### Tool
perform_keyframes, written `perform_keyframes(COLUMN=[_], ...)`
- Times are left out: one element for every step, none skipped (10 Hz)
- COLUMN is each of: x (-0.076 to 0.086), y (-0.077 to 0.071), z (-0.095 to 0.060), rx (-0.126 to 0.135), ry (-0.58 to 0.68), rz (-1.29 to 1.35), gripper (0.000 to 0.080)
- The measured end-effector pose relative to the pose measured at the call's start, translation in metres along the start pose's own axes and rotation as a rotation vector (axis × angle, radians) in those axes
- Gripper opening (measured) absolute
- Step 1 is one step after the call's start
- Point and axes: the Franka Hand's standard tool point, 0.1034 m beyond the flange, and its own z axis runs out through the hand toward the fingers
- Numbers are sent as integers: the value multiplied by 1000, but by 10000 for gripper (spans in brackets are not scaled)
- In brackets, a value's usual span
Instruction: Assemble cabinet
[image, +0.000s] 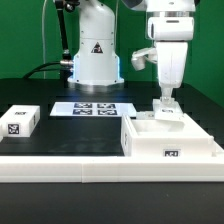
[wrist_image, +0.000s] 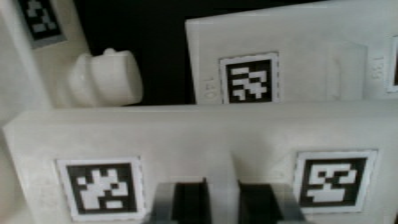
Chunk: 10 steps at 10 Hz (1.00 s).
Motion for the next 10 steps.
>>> perform_keyframes(x=[0, -1, -3, -4, -4, -4, -4, -4, -4, -4], y=[0, 0, 0, 0, 1, 1, 1, 1, 1, 1], z=[0, 2, 6, 6, 6, 6, 6, 6, 6, 5], rx=[0, 1, 5, 5, 9, 15, 13, 13, 13, 14], ry=[0, 1, 3, 3, 1, -2, -2, -2, -2, -2], rz=[0, -15, -57, -82, -87, -87, -86, -86, -86, -85], gripper=[69, 69, 69, 69, 69, 69, 71, 71, 71, 71])
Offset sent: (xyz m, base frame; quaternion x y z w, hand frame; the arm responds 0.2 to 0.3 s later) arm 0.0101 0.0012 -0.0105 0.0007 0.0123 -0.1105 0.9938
